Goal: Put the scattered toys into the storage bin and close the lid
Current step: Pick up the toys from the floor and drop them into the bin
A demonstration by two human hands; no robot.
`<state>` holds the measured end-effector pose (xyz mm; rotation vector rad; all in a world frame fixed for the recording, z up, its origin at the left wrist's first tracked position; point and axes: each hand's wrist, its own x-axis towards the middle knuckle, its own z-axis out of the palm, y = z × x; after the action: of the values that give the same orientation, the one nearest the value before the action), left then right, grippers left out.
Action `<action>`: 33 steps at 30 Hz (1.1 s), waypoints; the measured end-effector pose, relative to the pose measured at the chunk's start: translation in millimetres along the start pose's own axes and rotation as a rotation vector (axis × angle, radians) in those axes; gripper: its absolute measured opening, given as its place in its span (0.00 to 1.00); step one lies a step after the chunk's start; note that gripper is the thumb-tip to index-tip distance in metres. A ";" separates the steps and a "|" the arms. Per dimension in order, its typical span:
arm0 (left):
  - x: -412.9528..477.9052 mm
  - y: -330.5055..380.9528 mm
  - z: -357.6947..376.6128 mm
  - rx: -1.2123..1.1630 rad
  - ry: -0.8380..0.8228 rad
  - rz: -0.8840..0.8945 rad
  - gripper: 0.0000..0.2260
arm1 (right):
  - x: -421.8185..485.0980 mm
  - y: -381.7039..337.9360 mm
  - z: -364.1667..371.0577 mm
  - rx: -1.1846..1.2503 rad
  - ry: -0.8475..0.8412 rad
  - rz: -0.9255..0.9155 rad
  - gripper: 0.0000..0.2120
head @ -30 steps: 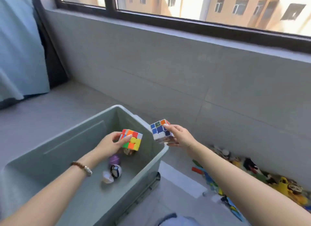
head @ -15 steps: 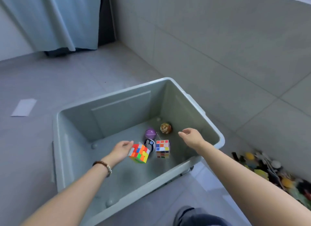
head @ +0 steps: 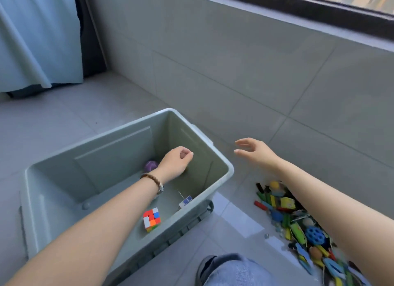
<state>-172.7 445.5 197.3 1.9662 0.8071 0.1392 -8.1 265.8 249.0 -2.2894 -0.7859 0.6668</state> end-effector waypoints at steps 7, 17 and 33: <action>8.5 116.5 113.8 0.336 -0.220 0.300 0.15 | -88.9 113.5 -117.0 -0.131 0.060 0.237 0.28; -2.9 162.5 329.4 0.897 -0.560 0.527 0.25 | -223.6 334.4 -161.2 -0.069 0.117 0.613 0.34; 25.0 79.6 533.5 0.971 -0.771 0.523 0.31 | -224.4 523.8 -92.9 0.124 0.080 0.688 0.34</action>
<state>105.5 38.3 -22.6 2.7753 -0.2450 -0.8044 81.8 -251.4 8.6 -2.4386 0.1081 0.8770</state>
